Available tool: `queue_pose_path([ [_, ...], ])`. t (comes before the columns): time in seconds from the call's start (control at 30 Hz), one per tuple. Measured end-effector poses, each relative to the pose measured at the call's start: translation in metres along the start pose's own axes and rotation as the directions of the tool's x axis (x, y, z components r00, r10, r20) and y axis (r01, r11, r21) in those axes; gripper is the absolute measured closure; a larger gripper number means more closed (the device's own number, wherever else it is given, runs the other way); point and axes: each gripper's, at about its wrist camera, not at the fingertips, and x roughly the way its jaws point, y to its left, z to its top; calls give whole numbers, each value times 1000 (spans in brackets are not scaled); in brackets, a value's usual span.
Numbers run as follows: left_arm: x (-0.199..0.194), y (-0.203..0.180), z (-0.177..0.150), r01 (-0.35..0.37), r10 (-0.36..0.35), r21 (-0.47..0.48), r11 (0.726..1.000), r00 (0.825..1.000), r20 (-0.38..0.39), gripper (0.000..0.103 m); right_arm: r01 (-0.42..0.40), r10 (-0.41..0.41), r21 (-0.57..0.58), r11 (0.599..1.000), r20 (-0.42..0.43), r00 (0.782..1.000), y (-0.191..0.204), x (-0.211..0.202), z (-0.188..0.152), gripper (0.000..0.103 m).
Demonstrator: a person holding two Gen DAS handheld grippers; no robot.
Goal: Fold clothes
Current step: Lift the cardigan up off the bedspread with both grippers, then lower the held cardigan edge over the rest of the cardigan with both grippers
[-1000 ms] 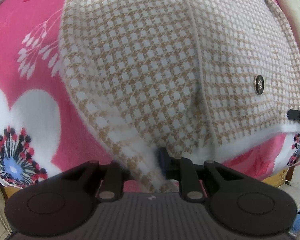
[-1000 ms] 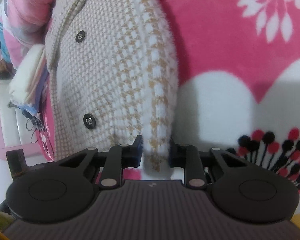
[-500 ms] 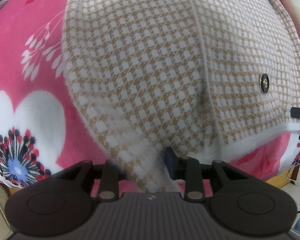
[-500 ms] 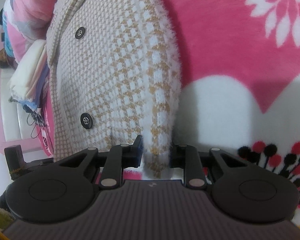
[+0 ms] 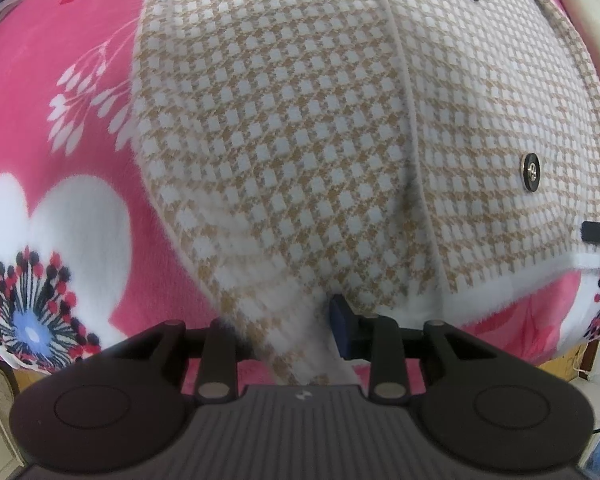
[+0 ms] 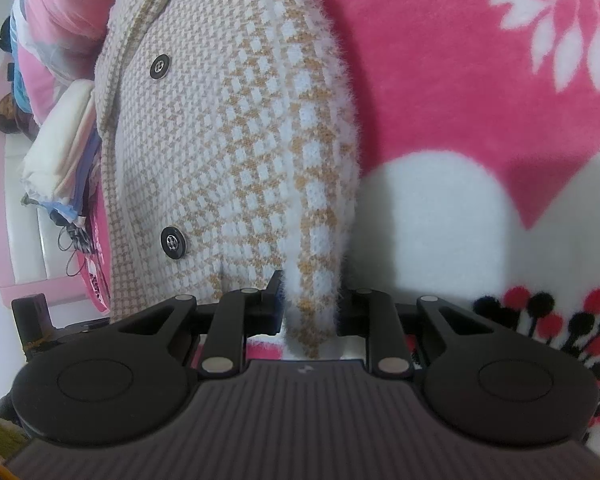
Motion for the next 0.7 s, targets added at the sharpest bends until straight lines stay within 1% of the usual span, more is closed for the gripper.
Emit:
queue_pose_path([
  [0.03,0,2,-3,7,-7,-1,1000,1000,4,77,-1,1,-3,1000,0,1000,0,0,0,84],
  [0.07,0,5,-7,22,-22,-1,1000,1000,7,86,-1,1,-7,1000,0,1000,1,0,0,84],
  [0.1,0,8,-10,37,-37,-8,999,999,12,88,-1,1,-13,1000,0,1000,2,0,0,83],
  [0.17,1,10,-12,42,-42,-2,999,999,28,92,1,-1,-30,1000,1,1000,5,-1,0,85],
  [0.23,-2,12,-17,39,-40,14,999,998,44,93,1,-1,-49,999,0,1000,9,-3,0,89],
  [0.33,-7,15,-28,43,-44,6,999,997,71,95,-10,10,-77,997,-2,1000,16,-8,1,92],
  [0.43,-16,20,-40,62,-60,-7,998,991,122,96,-32,32,-103,994,-4,999,22,-14,3,93],
  [0.53,-28,24,-51,72,-73,13,997,981,179,96,-51,51,-120,991,-2,999,29,-20,5,94],
  [0.7,-62,18,-50,73,-80,40,997,971,226,96,-92,93,-145,985,-1,996,39,-26,11,94],
])
